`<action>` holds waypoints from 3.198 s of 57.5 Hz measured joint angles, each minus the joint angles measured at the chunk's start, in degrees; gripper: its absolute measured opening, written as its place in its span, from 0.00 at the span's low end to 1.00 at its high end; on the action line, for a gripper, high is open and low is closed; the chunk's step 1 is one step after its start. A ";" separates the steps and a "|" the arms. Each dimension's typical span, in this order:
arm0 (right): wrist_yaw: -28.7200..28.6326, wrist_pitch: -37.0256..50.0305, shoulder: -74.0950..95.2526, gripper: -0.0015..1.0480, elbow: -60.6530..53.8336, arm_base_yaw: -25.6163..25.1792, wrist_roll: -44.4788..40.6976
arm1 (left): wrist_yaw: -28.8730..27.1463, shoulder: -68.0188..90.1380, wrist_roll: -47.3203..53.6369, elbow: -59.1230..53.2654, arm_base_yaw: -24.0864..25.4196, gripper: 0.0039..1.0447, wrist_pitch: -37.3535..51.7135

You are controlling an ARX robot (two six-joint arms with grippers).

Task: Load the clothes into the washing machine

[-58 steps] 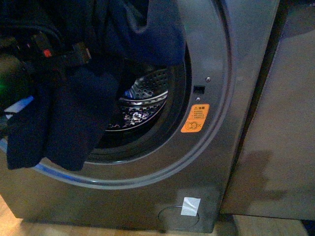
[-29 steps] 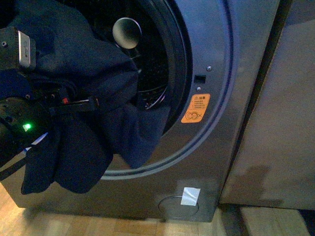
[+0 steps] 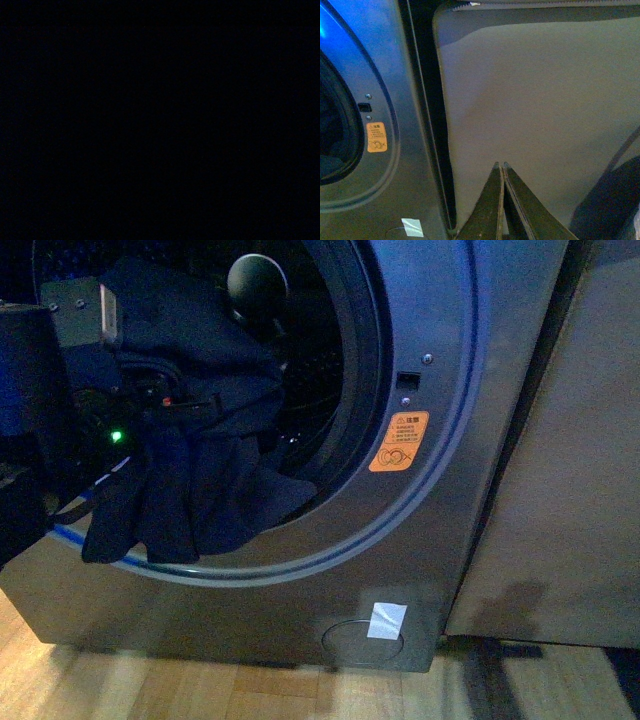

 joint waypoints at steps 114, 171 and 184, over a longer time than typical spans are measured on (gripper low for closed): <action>-0.11 -21.62 -24.06 0.02 -2.21 -0.02 -0.02 | 0.07 8.15 3.32 28.59 -0.90 0.94 -36.79; -0.13 -21.62 -24.06 0.02 -2.21 -0.02 -0.02 | 2.82 -56.22 4.42 -41.94 1.73 0.19 -11.47; -0.13 -21.62 -24.06 0.02 -2.21 -0.02 -0.02 | 4.70 -64.37 4.39 -47.67 4.17 0.03 -13.53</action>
